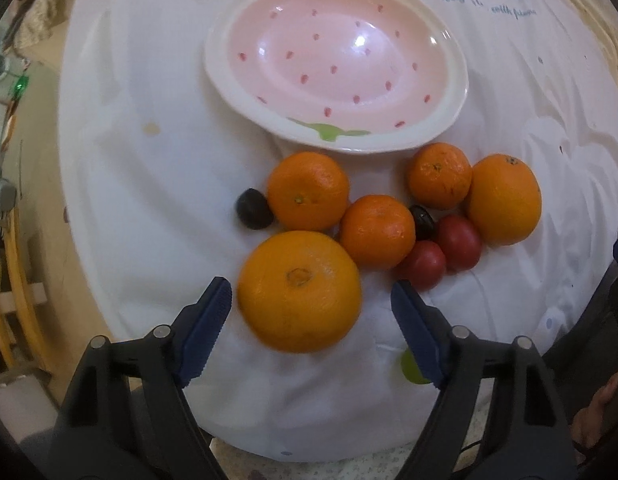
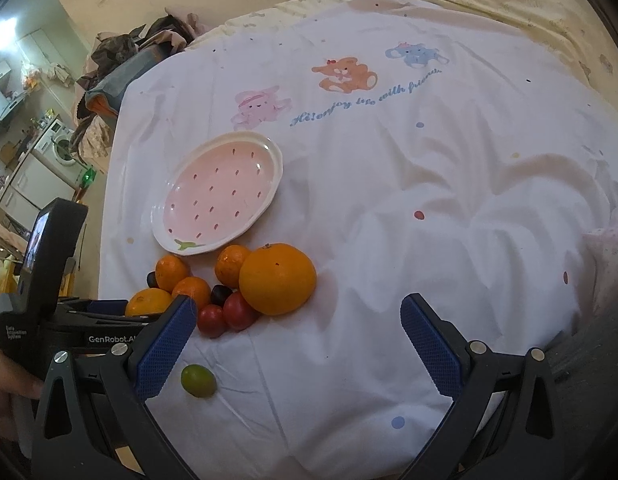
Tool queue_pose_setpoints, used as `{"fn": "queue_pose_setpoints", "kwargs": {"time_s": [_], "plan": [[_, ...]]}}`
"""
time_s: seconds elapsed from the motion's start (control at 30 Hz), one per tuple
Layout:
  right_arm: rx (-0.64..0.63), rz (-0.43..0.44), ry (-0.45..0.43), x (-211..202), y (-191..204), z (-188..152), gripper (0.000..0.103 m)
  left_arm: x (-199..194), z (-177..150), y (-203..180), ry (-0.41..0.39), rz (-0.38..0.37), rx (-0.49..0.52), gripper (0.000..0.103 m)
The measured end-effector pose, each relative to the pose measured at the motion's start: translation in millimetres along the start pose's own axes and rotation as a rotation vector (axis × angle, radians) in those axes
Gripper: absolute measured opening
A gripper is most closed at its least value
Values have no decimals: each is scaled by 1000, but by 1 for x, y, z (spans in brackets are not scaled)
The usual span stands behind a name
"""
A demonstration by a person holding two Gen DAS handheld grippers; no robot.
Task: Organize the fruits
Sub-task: 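Grasp the large orange with the left tool and lift it, then grasp an orange with the right tool while the left tool holds the large orange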
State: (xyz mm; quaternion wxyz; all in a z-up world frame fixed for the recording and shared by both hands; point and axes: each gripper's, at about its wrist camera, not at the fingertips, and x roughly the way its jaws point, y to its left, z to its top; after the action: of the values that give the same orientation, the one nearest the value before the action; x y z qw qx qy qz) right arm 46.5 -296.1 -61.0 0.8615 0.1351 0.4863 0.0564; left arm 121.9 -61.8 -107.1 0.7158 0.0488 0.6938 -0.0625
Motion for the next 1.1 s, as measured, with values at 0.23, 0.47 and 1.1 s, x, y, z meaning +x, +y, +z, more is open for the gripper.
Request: {"fn": "queue_pose_setpoints", "kwargs": {"time_s": [0.23, 0.47, 1.1], "plan": [[-15, -31, 24, 9, 0, -1, 103, 5, 1, 4, -33, 12, -2, 58], [-27, -49, 24, 13, 3, -1, 103, -10, -19, 15, -51, -40, -28, 55], [12, 10, 110, 21, -8, 25, 103, -61, -59, 52, -299, -64, -241, 54]]}}
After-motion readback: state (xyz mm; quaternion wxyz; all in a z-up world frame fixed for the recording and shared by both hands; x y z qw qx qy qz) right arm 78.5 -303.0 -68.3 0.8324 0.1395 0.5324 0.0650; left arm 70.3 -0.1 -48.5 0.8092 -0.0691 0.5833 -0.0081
